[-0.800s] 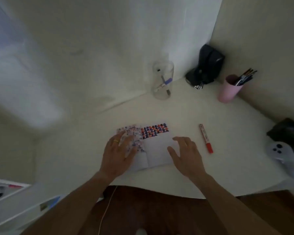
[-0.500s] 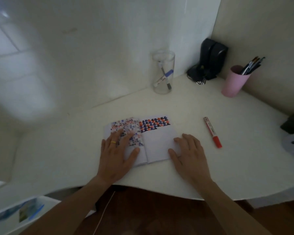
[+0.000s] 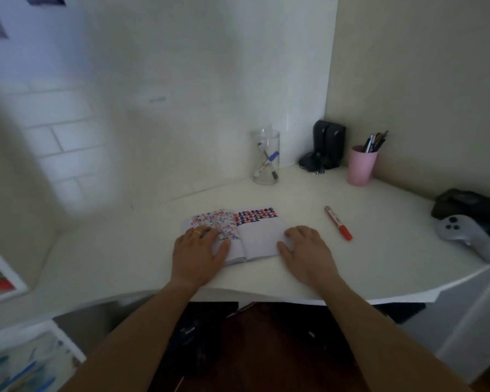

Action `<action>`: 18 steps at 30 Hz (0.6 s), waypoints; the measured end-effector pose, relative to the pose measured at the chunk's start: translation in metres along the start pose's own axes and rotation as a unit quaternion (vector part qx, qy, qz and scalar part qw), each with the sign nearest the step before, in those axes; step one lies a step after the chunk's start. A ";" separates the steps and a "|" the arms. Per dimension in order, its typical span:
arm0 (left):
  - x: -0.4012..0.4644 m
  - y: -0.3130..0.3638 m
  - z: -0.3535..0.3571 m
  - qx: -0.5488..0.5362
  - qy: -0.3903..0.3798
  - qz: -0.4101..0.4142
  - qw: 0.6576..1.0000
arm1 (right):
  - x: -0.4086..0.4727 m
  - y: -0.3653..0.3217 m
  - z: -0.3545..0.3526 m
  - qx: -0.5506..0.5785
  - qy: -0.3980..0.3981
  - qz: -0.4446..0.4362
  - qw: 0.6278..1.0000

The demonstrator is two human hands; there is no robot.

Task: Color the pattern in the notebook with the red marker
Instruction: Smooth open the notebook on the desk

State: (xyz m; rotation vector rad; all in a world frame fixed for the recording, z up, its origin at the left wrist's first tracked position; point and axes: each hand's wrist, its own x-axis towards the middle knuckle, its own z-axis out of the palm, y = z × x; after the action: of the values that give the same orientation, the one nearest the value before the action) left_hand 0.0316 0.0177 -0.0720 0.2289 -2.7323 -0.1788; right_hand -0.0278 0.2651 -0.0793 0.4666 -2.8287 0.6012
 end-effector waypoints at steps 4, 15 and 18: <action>-0.005 0.004 -0.004 0.016 0.009 0.002 1.000 | -0.003 -0.003 -0.004 -0.008 0.005 0.003 1.000; -0.001 -0.001 0.001 -0.012 0.041 0.071 0.997 | 0.006 0.005 0.002 -0.003 0.005 -0.001 1.000; 0.004 -0.003 0.001 0.009 0.017 0.084 0.996 | 0.009 0.011 0.001 0.013 0.035 0.002 0.999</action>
State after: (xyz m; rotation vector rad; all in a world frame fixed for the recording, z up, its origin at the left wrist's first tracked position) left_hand 0.0279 0.0136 -0.0714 0.0052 -2.7028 -0.1032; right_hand -0.0404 0.2716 -0.0816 0.4371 -2.7598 0.6439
